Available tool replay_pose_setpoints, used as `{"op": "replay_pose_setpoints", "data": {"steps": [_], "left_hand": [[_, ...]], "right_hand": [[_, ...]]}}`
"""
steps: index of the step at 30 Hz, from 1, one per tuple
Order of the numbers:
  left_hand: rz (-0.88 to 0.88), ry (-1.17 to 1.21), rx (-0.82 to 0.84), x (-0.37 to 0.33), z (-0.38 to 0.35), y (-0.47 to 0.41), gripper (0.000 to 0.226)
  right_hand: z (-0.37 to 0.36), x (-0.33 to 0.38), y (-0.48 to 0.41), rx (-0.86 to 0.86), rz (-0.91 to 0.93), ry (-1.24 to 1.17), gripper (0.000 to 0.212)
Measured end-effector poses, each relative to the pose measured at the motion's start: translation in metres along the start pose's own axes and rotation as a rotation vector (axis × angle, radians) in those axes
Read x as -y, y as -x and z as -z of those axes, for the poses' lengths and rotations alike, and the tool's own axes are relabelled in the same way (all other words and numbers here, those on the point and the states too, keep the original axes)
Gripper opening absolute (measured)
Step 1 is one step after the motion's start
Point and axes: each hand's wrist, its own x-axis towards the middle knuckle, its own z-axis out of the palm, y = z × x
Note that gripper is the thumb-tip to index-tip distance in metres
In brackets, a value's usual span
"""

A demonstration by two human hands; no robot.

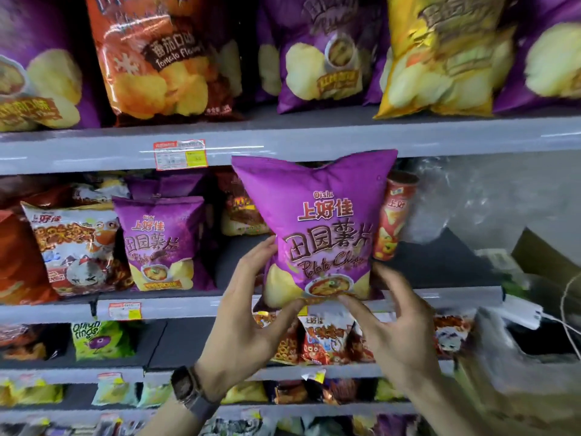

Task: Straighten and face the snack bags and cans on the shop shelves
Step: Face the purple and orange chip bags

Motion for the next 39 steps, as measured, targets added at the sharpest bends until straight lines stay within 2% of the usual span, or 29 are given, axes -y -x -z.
{"op": "replay_pose_setpoints", "data": {"steps": [9, 13, 16, 23, 27, 30, 39], "left_hand": [[-0.141, 0.033, -0.186, -0.08, -0.004, -0.077, 0.076], [-0.145, -0.023, -0.186, -0.116, 0.014, -0.121, 0.074], [-0.166, -0.054, -0.181, -0.131, 0.032, -0.156, 0.07], [-0.122, -0.118, -0.131, -0.12, 0.052, -0.224, 0.074], [-0.027, -0.097, -0.046, -0.1, 0.054, -0.239, 0.077], [-0.02, -0.135, -0.001, -0.09, 0.057, -0.241, 0.077], [-0.074, -0.384, -0.07, -0.102, 0.058, -0.226, 0.085]], "right_hand": [[0.051, 0.05, -0.093, -0.034, 0.23, -0.082, 0.056], [0.057, 0.086, -0.141, -0.037, 0.338, -0.019, 0.058], [0.056, 0.108, -0.176, 0.003, 0.351, 0.026, 0.058], [0.033, 0.119, -0.235, -0.017, 0.335, 0.24, 0.055], [0.024, 0.109, -0.236, -0.028, 0.317, 0.336, 0.056], [0.022, 0.102, -0.229, -0.032, 0.316, 0.351, 0.058], [0.033, 0.102, -0.222, 0.004, 0.334, 0.394, 0.053]]}}
